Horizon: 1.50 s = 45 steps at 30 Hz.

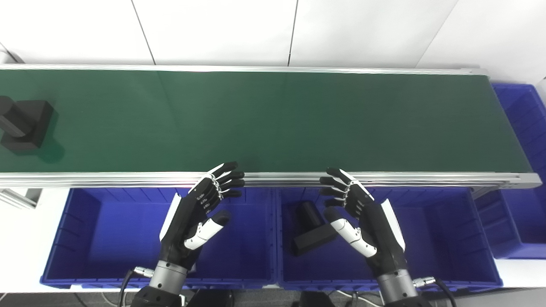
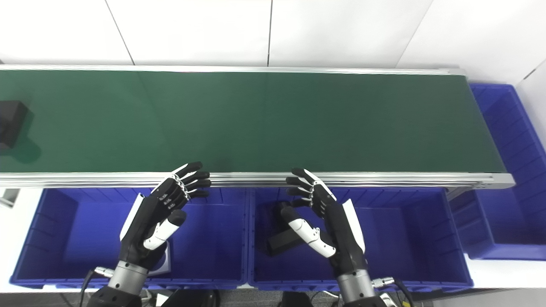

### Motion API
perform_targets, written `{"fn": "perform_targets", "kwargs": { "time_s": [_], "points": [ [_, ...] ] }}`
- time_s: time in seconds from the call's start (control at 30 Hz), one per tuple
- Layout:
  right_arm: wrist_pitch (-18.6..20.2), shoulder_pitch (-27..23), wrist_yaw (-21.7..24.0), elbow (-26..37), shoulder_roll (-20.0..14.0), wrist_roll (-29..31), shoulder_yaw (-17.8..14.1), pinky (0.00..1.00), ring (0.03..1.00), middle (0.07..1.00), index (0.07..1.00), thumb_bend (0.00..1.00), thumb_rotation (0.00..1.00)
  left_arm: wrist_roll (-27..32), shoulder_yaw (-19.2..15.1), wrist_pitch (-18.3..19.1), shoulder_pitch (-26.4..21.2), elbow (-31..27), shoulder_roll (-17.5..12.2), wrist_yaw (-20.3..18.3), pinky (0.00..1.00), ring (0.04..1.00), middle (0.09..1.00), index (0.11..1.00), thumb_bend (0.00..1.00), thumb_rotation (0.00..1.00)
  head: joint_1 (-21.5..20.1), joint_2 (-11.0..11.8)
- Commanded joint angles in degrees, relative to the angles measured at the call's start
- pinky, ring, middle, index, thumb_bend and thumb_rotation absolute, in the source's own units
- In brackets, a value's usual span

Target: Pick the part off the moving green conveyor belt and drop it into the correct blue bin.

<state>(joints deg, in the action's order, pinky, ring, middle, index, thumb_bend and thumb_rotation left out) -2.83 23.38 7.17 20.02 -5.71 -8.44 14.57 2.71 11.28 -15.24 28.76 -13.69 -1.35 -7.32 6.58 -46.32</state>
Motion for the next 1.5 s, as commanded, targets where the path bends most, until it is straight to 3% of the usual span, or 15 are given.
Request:
{"fn": "perform_targets", "kwargs": {
  "time_s": [0.0, 0.1, 0.13, 0.2, 0.3, 0.33, 0.47, 0.5, 0.7, 1.13, 1.47],
  "points": [
    [-3.71, -0.25, -0.25, 0.7, -0.05, 0.43, -0.21, 0.65, 0.738, 0.789, 0.846, 0.55, 0.63, -0.38, 0.39, -2.68, -0.31, -0.47, 0.26, -0.16, 0.69, 0.743, 0.774, 0.816, 0.84, 0.66, 0.09, -0.03],
    [-5.05, -0.42, -0.2, -0.43, -0.57, 0.78, -0.58, 0.64, 0.737, 0.789, 0.848, 0.54, 0.63, -0.67, 0.71, -3.54, -0.61, 1.0, 0.75, -0.05, 0.69, 0.74, 0.771, 0.811, 0.85, 0.66, 5.31, 2.57],
    [-5.38, -0.47, -0.19, -0.7, -0.7, 0.88, -0.67, 0.64, 0.736, 0.789, 0.85, 0.54, 0.63, -0.77, 0.79, -3.71, -0.67, 1.33, 0.87, 0.0, 0.69, 0.739, 0.77, 0.81, 0.86, 0.65, 5.31, 2.57],
    [-6.07, -0.65, -0.05, -1.33, -1.19, 1.18, -1.0, 0.64, 0.737, 0.79, 0.853, 0.53, 0.64, -1.2, 1.18, -4.3, -0.75, 2.27, 1.53, 0.24, 0.69, 0.736, 0.767, 0.804, 0.86, 0.65, 9.65, 5.08],
    [-6.82, -0.85, 0.23, -2.15, -1.8, 2.14, -1.46, 0.65, 0.742, 0.796, 0.859, 0.5, 0.63, -1.84, 1.64, -5.53, -1.11, 3.93, 2.36, 0.38, 0.68, 0.726, 0.756, 0.797, 0.85, 0.63, 11.91, 6.66],
    [-7.29, -0.97, 0.29, -2.7, -1.97, 2.48, -1.64, 0.65, 0.743, 0.799, 0.861, 0.48, 0.62, -2.08, 1.72, -5.97, -1.34, 4.67, 2.62, 0.42, 0.68, 0.724, 0.754, 0.795, 0.85, 0.62, 13.7, 8.25],
    [-8.48, -1.34, 0.28, -4.5, -2.13, 3.56, -2.14, 0.65, 0.745, 0.801, 0.863, 0.47, 0.62, -2.83, 1.93, -7.24, -1.96, 6.58, 3.25, 0.67, 0.67, 0.719, 0.752, 0.788, 0.86, 0.61, 14.98, 9.63],
    [-8.77, -1.54, 0.27, -5.13, -2.16, 3.75, -2.26, 0.65, 0.745, 0.801, 0.864, 0.47, 0.62, -3.0, 1.95, -7.6, -2.3, 7.34, 3.4, 0.78, 0.67, 0.719, 0.752, 0.788, 0.86, 0.61, 16.15, 11.27],
    [-9.98, -2.44, 0.41, -7.54, -2.28, 4.2, -2.73, 0.66, 0.749, 0.805, 0.868, 0.43, 0.63, -4.05, 1.89, -8.56, -3.49, 10.0, 3.93, 1.47, 0.66, 0.709, 0.745, 0.772, 0.88, 0.6, 17.89, 14.43],
    [-11.72, -3.84, 0.61, -10.75, -2.67, 4.49, -3.41, 0.65, 0.748, 0.802, 0.866, 0.39, 0.61, -4.95, 2.05, -10.01, -5.61, 13.95, 4.28, 2.12, 0.65, 0.695, 0.739, 0.763, 0.86, 0.55, 19.72, 18.71],
    [-13.21, -4.52, 1.1, -12.34, -2.55, 5.22, -3.79, 0.65, 0.745, 0.803, 0.866, 0.37, 0.57, -4.55, 2.01, -10.44, -6.49, 15.28, 4.41, 2.13, 0.64, 0.687, 0.734, 0.755, 0.88, 0.52, 19.95, 19.3]
  ]
}}
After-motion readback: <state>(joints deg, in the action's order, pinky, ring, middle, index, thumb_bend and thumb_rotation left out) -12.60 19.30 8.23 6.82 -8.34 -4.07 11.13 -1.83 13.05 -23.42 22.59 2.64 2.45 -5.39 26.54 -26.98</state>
